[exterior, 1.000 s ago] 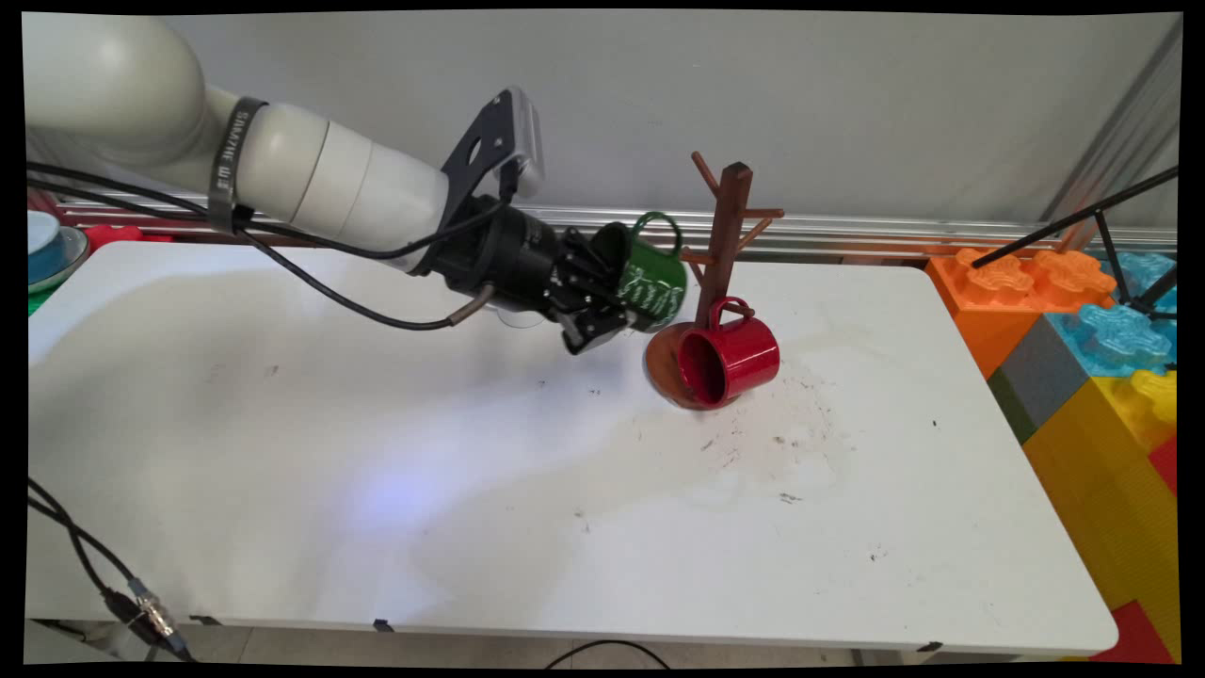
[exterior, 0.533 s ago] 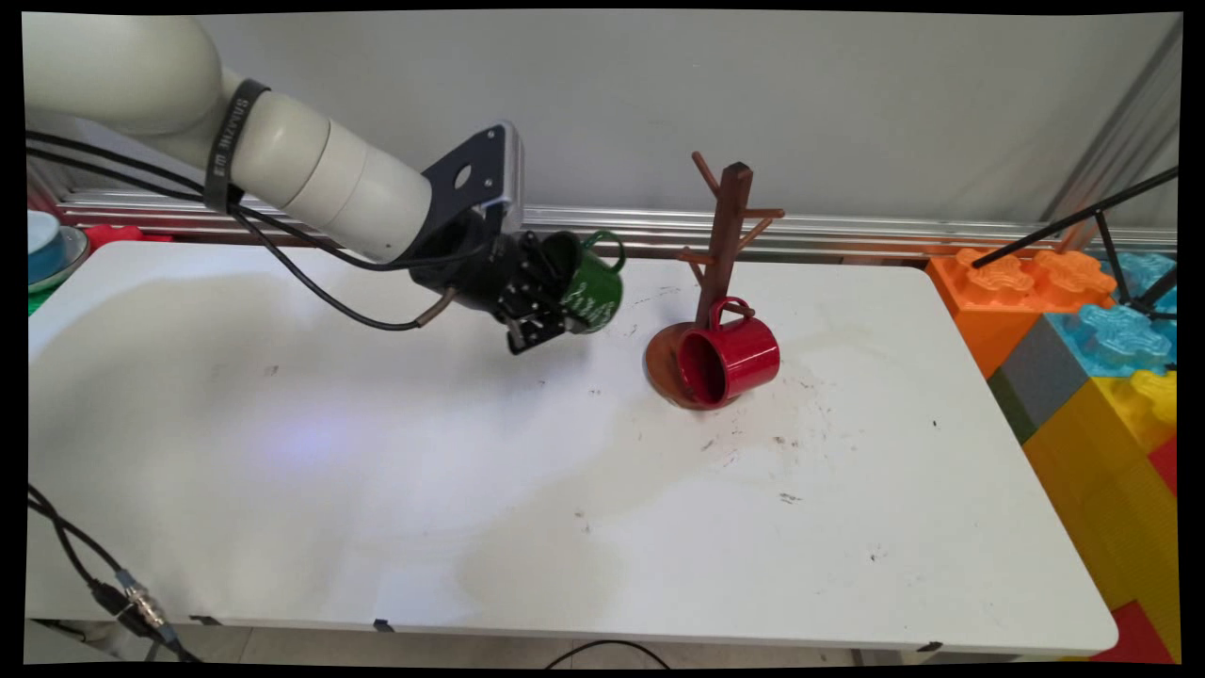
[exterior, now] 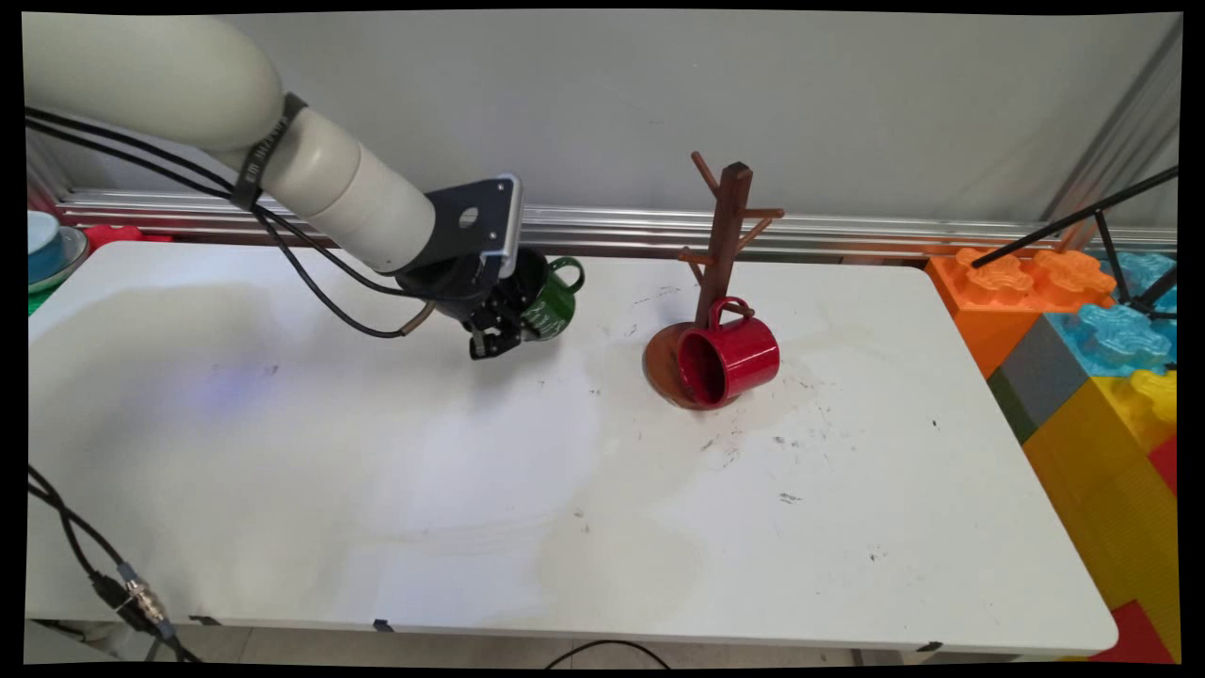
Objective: Place the picked object on the table
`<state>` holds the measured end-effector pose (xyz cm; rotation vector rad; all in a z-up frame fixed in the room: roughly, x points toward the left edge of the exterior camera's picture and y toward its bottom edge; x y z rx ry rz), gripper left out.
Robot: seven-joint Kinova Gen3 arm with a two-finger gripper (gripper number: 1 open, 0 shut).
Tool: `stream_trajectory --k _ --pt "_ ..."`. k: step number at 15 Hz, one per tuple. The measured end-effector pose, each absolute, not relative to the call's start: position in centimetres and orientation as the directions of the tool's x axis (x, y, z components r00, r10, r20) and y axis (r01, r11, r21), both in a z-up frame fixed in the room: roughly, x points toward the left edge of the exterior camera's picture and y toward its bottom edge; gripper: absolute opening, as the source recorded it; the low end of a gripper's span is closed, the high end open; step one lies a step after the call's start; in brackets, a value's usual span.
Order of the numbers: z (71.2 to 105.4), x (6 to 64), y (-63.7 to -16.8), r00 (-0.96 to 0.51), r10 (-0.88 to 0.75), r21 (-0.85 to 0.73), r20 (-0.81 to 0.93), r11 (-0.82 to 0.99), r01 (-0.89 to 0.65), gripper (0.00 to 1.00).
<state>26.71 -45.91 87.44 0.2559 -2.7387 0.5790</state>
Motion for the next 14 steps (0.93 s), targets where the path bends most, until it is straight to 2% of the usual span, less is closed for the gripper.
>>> stream_trajectory --k 6,14 --pt "84.9 26.6 -47.9 -0.965 -0.124 -0.354 0.232 0.913 -0.203 0.00" --pt "82.2 25.9 -49.6 -0.976 -0.151 -0.297 0.156 0.936 -0.192 0.00"
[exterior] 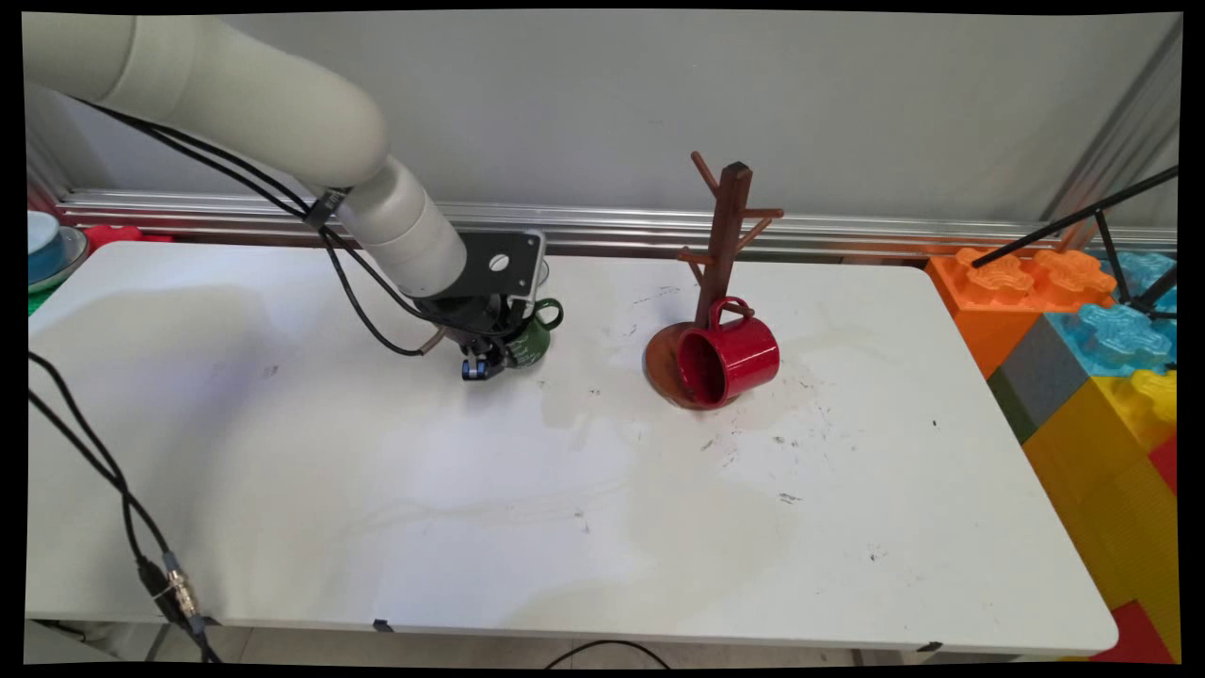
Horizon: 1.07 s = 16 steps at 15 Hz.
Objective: Place the picked object on the table
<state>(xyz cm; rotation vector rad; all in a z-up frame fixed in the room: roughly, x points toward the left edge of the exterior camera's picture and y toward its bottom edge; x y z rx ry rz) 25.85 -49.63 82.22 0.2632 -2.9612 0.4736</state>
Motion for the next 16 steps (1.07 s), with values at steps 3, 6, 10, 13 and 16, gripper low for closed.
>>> stream_trajectory --k 3,6,10,13,16 --pt "81.6 25.5 -50.1 -0.978 -0.151 -0.274 0.146 0.944 -0.186 0.00" --pt "81.1 25.1 -50.5 -0.978 -0.151 -0.249 0.144 0.951 -0.183 0.00" --pt "80.6 24.7 -51.0 -0.978 -0.151 -0.228 0.145 0.957 -0.181 0.00" --pt "80.3 24.5 -51.4 -0.978 -0.149 -0.214 0.149 0.960 -0.179 0.00" --pt "80.1 24.5 -51.7 -0.977 -0.148 -0.204 0.151 0.963 -0.177 1.00"
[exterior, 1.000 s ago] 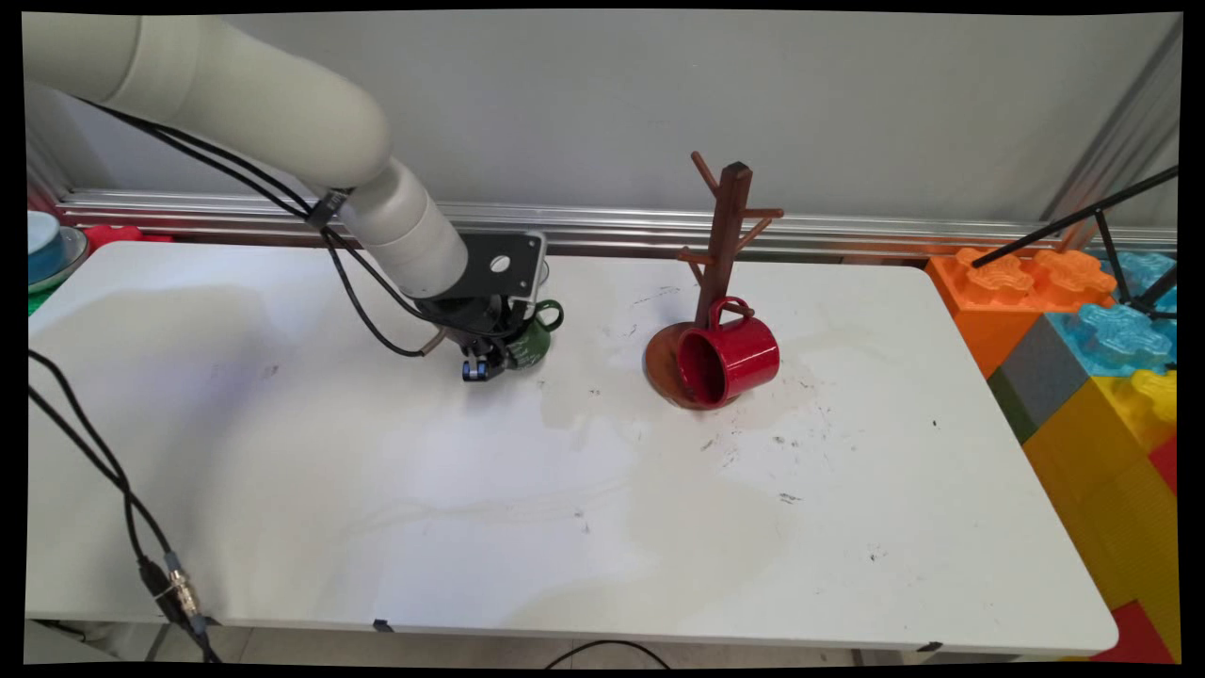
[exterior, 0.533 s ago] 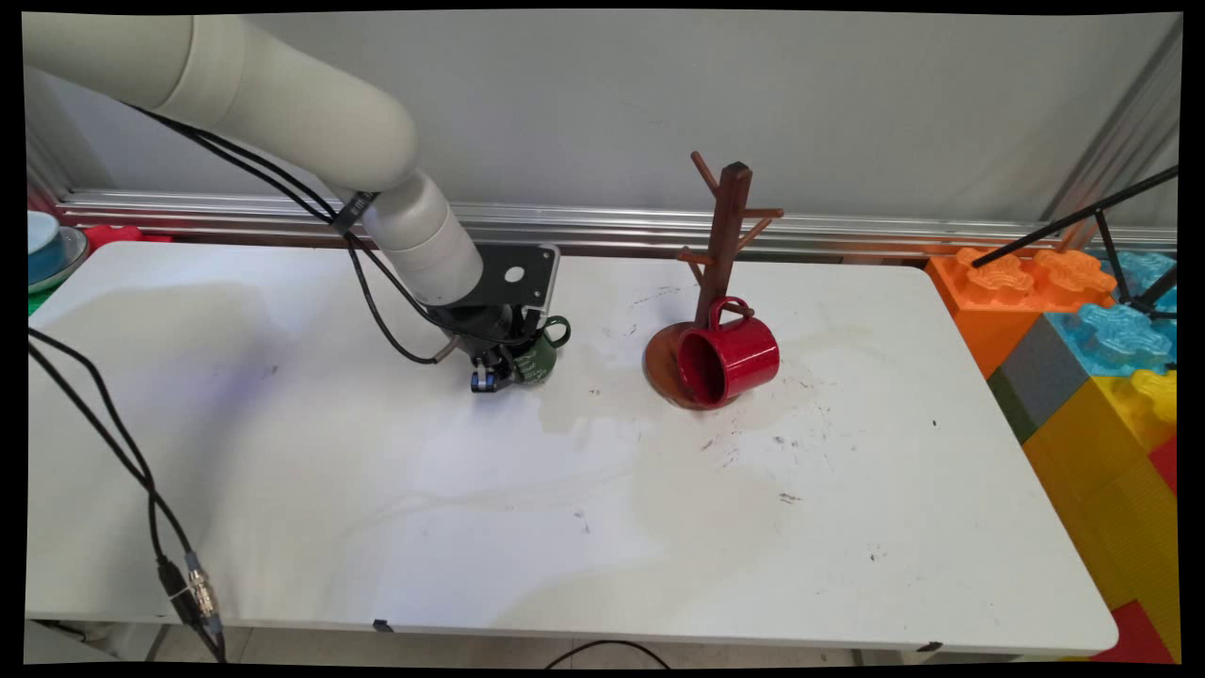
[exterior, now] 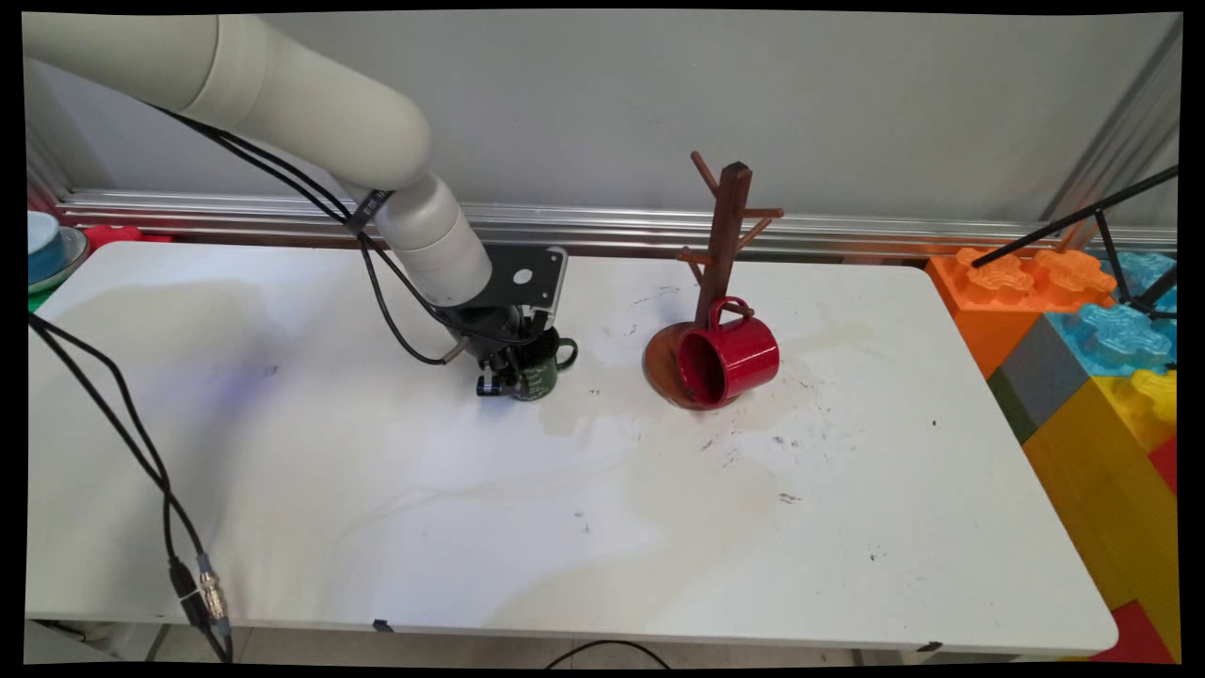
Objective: Place the picked object on the table
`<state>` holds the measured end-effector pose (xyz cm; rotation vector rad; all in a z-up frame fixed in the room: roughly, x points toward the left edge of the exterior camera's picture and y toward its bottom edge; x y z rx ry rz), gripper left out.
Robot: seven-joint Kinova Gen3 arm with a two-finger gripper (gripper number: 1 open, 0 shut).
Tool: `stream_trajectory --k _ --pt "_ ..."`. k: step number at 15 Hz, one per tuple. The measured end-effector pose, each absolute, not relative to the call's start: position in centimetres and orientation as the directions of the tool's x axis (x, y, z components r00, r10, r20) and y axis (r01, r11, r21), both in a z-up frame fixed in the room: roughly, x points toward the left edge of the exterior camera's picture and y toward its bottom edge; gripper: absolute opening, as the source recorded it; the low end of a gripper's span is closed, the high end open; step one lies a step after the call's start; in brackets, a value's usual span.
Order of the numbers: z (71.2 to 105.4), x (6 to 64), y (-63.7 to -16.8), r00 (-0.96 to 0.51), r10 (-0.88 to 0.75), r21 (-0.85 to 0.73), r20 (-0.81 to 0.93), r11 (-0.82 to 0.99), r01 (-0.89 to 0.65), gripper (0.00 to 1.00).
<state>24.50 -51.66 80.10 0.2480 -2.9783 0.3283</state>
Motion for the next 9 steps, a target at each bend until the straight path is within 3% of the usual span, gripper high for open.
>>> stream_trajectory --k 9 --pt "80.65 24.72 -51.79 -0.974 -0.119 -0.202 0.191 0.967 -0.158 1.00"
